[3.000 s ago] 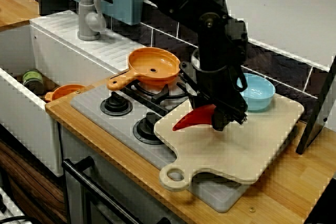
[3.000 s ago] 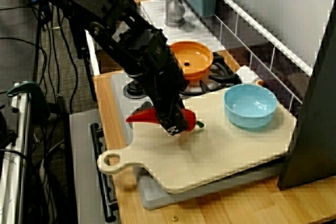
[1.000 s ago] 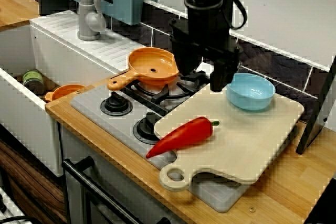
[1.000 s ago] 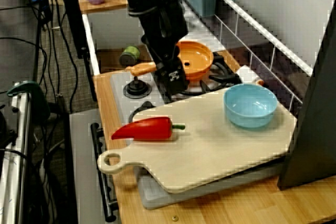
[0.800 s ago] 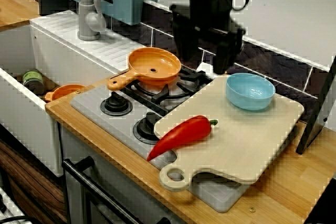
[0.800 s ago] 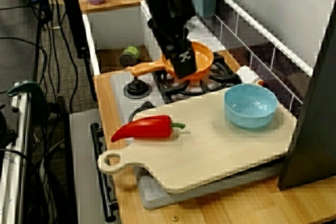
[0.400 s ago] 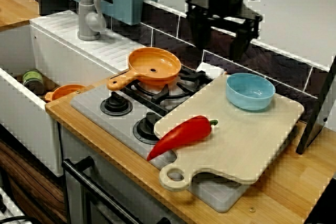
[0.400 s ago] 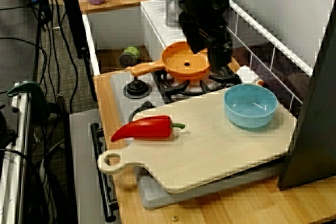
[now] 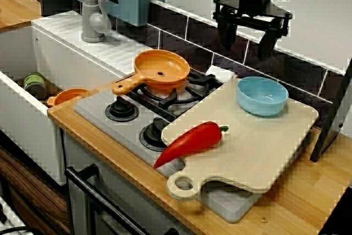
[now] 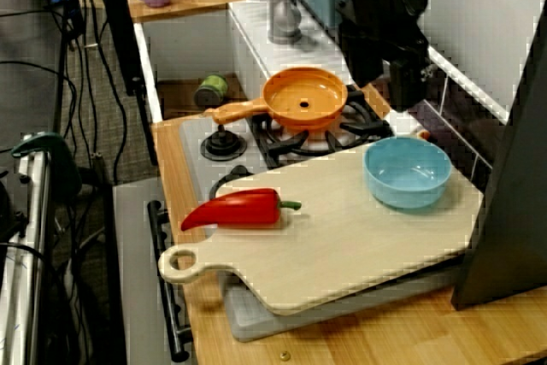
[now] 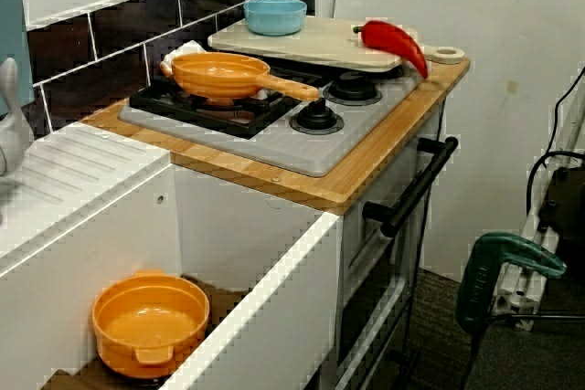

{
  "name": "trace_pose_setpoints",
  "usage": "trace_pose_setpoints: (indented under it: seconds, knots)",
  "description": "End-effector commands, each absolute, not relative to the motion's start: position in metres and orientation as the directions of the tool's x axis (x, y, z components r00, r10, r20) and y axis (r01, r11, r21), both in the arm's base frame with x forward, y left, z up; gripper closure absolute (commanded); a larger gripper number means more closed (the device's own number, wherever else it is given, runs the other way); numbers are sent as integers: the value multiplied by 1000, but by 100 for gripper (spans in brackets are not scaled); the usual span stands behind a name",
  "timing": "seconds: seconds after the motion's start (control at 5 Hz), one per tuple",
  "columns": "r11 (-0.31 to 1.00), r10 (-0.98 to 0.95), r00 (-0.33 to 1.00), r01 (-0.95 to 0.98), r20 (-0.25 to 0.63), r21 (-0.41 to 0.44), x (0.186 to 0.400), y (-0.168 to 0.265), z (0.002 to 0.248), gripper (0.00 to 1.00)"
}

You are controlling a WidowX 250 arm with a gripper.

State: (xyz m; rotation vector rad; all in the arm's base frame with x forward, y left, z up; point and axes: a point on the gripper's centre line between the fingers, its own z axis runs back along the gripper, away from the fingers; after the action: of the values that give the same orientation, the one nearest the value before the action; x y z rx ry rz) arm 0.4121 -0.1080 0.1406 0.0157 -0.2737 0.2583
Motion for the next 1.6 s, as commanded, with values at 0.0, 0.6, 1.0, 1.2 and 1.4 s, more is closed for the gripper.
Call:
trace_pose_setpoints:
  seconds: [0.0,0.6,1.0,1.2,1.4]
  knots:
    - [968,243,918,-250,312,-18,423,-113,134,0]
    - [975,210,933,-221,293,8,423,-124,112,0]
    - [981,179,951,-192,253,28,417,-121,109,0]
    - [982,173,954,-186,246,31,416,-118,109,0]
    - [983,170,955,-183,242,33,417,-115,107,0]
